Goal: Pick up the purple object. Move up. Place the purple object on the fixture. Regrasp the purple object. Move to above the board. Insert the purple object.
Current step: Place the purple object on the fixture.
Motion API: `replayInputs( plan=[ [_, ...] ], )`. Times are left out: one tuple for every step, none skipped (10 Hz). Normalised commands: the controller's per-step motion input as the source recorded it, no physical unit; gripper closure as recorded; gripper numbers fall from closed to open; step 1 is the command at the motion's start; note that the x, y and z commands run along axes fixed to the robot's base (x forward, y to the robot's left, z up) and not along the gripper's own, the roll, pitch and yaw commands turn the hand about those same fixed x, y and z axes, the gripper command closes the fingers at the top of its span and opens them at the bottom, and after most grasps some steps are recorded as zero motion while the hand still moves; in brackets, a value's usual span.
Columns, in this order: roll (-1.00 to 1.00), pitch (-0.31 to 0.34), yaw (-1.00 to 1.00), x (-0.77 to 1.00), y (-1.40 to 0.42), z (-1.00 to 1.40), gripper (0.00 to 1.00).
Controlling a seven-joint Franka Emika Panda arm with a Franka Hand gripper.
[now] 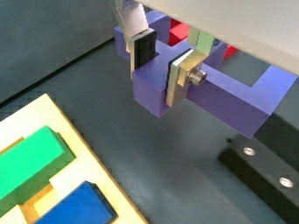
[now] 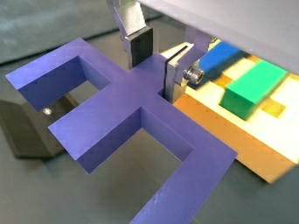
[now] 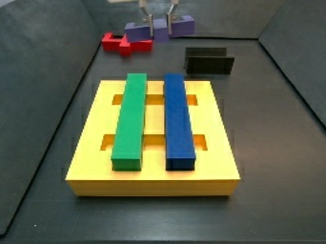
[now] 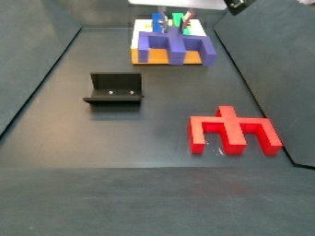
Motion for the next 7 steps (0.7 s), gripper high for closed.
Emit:
replayInputs(
  plan=[
    [-0.57,0.000,-0.24,0.72,0.35,0.20,1.00],
    [-0.57,0.000,-0.25,0.75,0.33,0.22,1.00],
    [-0.59,0.000,-0.28,0.76,0.26,0.17,1.00],
    [-0.59,0.031,-0.31,0.77,0.21,0.13,1.00],
    [-0.57,0.080,-0.35,0.79,0.15,0.09,1.00],
    [-0.56,0.111,-0.36,0.80,0.12,0.05,1.00],
    [-0.51,0.169,-0.35,0.81,0.11,0.01,1.00]
  ],
)
